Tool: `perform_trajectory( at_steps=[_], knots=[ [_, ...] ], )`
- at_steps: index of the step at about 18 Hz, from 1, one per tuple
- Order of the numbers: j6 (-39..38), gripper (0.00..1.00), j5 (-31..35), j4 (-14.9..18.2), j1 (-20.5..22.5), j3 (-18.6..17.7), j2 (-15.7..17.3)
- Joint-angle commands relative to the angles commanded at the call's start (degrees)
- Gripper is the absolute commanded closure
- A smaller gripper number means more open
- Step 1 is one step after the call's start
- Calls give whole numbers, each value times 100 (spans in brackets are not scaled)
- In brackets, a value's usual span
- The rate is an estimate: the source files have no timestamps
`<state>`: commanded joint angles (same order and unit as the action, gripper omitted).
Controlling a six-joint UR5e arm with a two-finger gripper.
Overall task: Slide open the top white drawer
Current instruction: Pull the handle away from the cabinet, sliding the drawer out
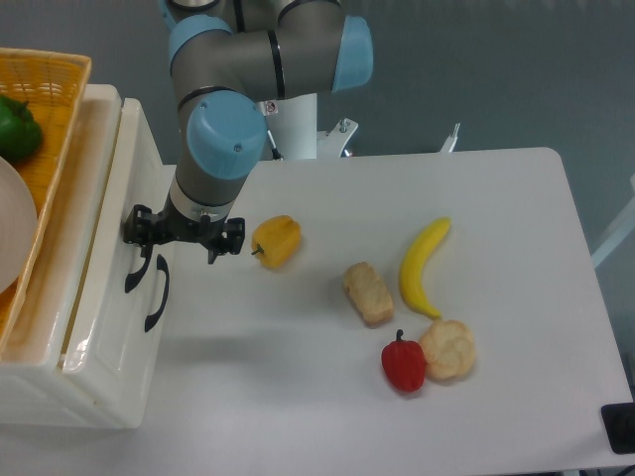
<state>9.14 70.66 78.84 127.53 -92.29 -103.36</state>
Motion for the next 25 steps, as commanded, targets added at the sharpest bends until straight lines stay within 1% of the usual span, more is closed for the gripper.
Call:
perform_trajectory(
  at_steps=[8,11,20,23,25],
  knots=[
    [17,0,123,-9,44,62,-18],
    [149,0,123,-9,62,62,-18],
    [167,0,211,-9,316,70,-9],
    [404,0,202,9,439,79,0],
    [413,0,211,0,448,79,0]
  ],
)
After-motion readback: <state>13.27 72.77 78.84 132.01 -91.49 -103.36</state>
